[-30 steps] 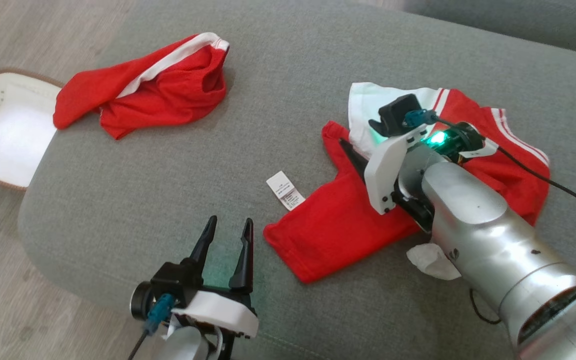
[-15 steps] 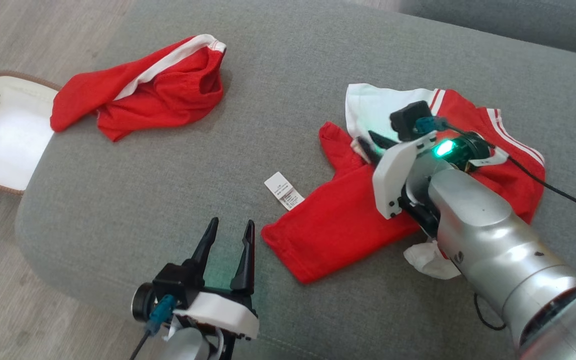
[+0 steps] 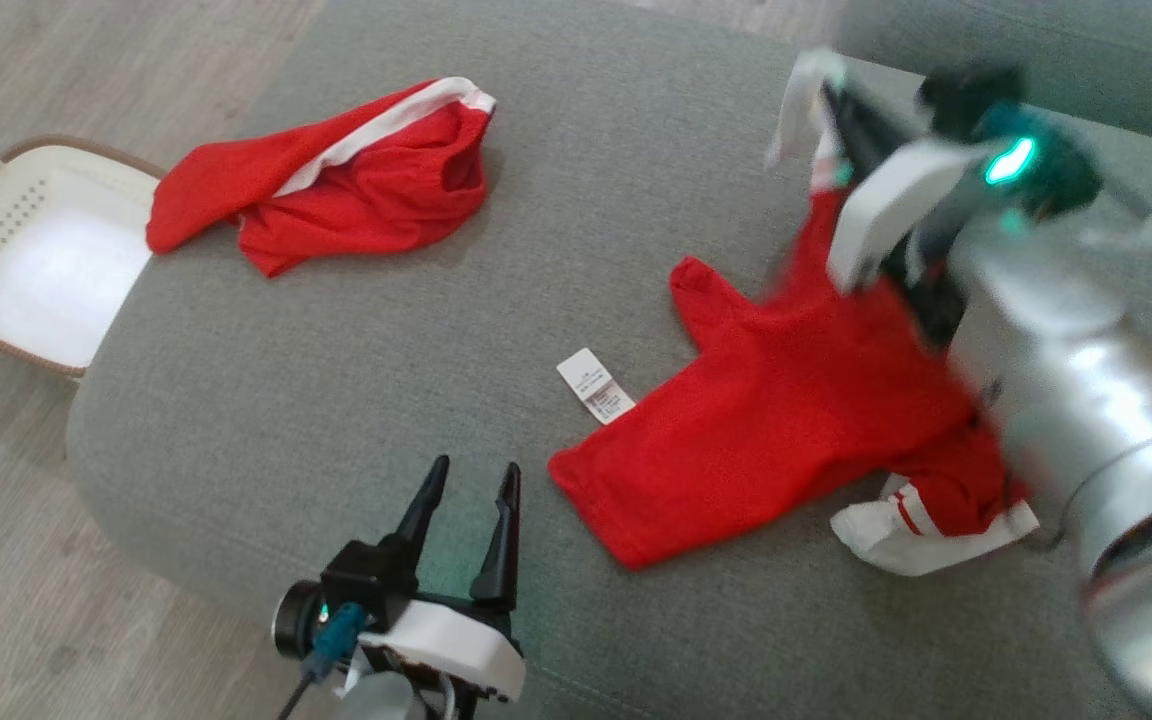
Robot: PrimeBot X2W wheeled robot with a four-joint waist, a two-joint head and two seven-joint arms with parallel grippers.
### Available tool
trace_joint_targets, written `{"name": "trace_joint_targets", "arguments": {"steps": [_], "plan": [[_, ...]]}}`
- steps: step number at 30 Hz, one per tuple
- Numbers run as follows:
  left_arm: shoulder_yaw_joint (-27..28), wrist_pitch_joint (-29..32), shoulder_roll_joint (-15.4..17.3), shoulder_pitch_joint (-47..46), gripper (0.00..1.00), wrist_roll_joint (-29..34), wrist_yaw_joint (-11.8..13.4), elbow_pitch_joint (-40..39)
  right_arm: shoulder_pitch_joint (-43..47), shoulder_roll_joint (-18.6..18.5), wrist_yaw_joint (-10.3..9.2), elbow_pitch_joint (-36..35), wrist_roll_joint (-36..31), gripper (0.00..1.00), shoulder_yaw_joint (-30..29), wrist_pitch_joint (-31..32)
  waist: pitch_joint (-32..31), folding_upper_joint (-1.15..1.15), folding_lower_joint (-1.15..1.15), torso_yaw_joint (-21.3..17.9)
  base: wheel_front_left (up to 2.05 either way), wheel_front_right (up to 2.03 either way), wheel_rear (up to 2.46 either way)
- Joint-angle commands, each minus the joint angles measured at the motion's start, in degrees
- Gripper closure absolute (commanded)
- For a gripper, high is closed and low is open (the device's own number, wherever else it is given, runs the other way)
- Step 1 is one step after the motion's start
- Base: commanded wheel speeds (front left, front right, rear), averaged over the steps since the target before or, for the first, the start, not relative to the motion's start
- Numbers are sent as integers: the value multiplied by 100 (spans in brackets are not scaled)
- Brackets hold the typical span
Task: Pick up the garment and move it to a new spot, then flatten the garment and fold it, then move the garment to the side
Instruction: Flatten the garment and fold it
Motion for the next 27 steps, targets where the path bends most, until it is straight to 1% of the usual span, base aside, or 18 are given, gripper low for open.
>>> {"name": "trace_joint_targets", "arguments": {"steps": [1, 2, 3, 6, 8, 11, 14, 15, 18, 21, 23, 24, 25, 26, 27], "plan": [[91, -30, 12, -46, 0, -35, -20, -118, -445, -5, -4, -182, -91, 100, -94, -120, -47, 0, 0, 70, 0, 0, 0], [61, -30, 12, -36, 0, -30, -26, -106, -670, -102, -4, -320, -155, 100, -256, -138, -60, 0, 0, 96, 0, 0, 0], [40, -30, 12, -30, 0, -25, -28, -99, -883, -222, -4, -609, -262, 100, -485, -142, -64, 0, 0, 109, 0, 0, 0], [31, -30, 12, 0, 0, -19, -12, -62, -1116, -517, -4, -1666, -818, 100, -1353, -146, -131, 0, 0, 86, 0, 0, 0], [64, -30, 12, 44, 0, 9, -9, -16, -993, -572, -4, -2278, -1216, 100, -2009, -147, -202, 0, 0, 1, 0, 0, 0], [165, -30, 12, 136, 0, 68, -24, 51, -510, -488, -4, -2735, -1625, 100, -2800, -148, -339, 0, 0, -239, 0, 0, 0], [285, -30, 12, 215, 0, 130, -43, 78, 230, -403, -4, -3063, -1861, 100, -3291, -148, -439, 0, 0, -559, 0, 0, 0], [309, -30, 12, 238, 0, 151, -54, 81, 529, -413, -4, -3275, -1898, 100, -3493, -148, -459, 0, 0, -655, 0, 0, 0], [412, -30, 12, 310, 0, 229, -82, 86, 1780, -336, -4, -3843, -1875, 100, -4248, -148, -538, 0, 0, -964, 0, 0, 0], [547, -30, 12, 408, 0, 309, -99, 113, 3192, -138, -4, -3899, -1832, 100, -5037, -148, -597, 0, 0, -1234, 0, 0, 0], [641, -30, 12, 471, 0, 363, -118, 140, 3960, 6, -4, -3725, -1883, 100, -5399, -148, -635, 0, 0, -1395, 0, 0, 0], [675, -30, 12, 499, 0, 394, -136, 164, 4244, 79, -4, -3621, -1900, 68, -5546, -148, -657, 0, 0, -1458, 0, 0, 0], [725, -30, 12, 525, 0, 419, -142, 177, 4471, 135, -4, -3521, -1988, 9, -5560, -148, -683, 0, 0, -1533, 0, 0, 0], [771, -30, 12, 548, 0, 441, -150, 185, 4643, 185, -4, -3423, -2039, 0, -5619, -149, -715, 0, 0, -1596, 0, 0, 0], [808, -30, 12, 576, 0, 460, -161, 201, 4770, 233, -4, -3366, -2057, 0, -5736, -149, -756, 0, 0, -1654, 0, 0, 0]]}}
